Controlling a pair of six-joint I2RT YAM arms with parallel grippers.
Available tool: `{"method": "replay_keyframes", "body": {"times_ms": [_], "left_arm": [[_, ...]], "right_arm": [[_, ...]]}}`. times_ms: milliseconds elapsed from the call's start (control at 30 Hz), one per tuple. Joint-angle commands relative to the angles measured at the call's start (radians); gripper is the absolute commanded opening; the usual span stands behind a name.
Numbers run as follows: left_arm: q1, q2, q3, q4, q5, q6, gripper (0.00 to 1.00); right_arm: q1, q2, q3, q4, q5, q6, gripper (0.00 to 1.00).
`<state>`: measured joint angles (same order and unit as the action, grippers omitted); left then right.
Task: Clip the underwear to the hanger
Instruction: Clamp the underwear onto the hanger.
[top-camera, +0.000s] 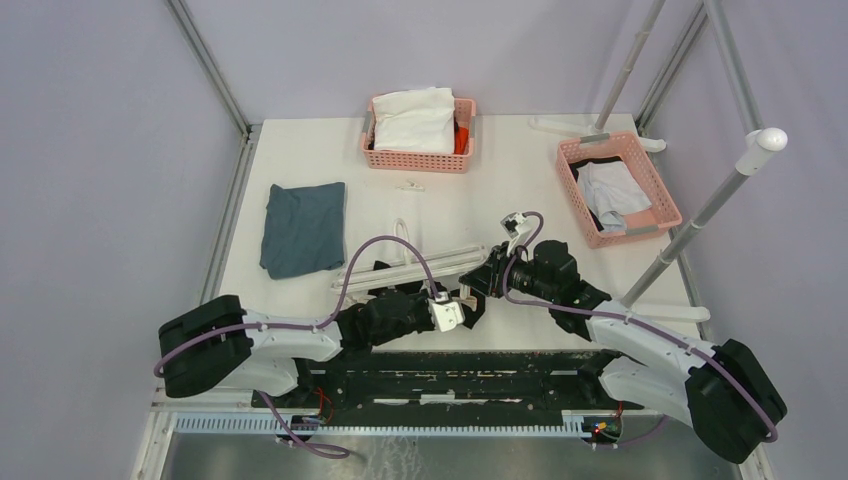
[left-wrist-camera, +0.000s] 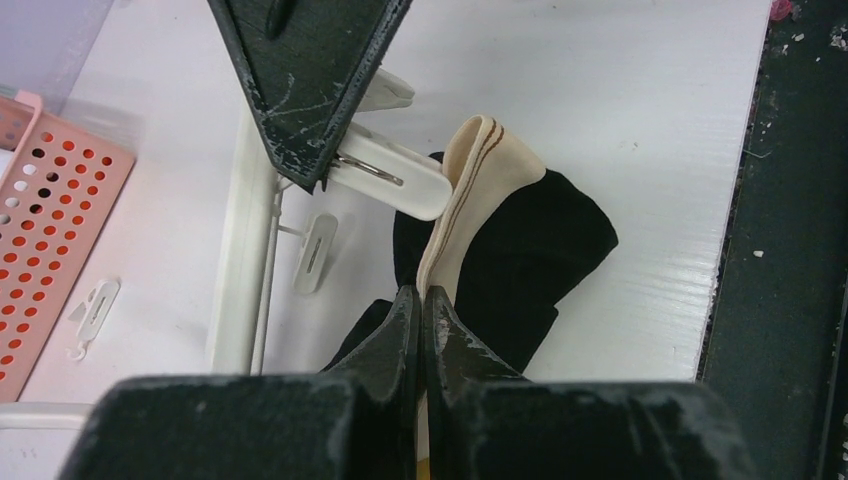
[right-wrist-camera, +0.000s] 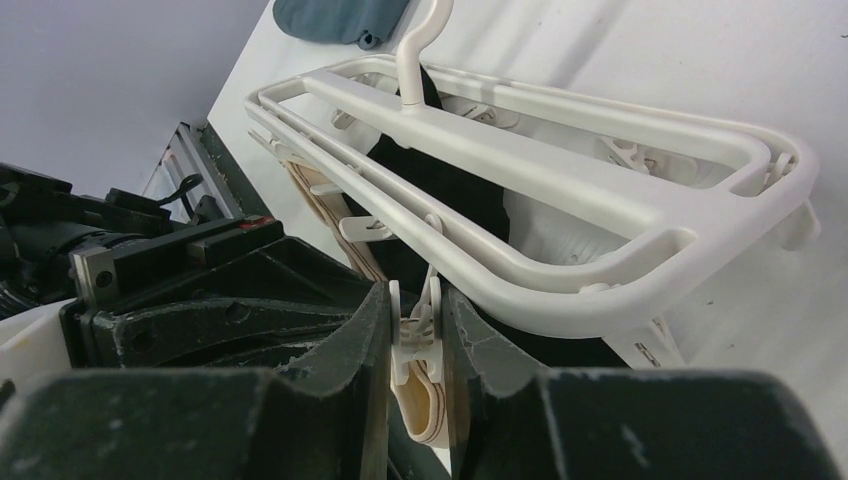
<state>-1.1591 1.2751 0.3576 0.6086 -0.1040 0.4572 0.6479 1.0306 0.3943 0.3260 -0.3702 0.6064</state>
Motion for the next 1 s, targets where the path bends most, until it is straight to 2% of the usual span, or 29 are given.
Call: {"method": "replay_keyframes", "body": {"times_ms": [0, 967], "left_arm": [[-0.013, 0.013, 0.003, 0.082, -0.019, -0.005, 0.03], [-0.016, -0.021, -0.001, 0.088, -0.049, -0.021, 0.03]], "right_arm": [[0.007, -0.036, 0.022, 0.065, -0.028, 0.019, 0.12], [0.007, -0.05, -0.012, 0.041, -0.021, -0.007, 0.12]]}}
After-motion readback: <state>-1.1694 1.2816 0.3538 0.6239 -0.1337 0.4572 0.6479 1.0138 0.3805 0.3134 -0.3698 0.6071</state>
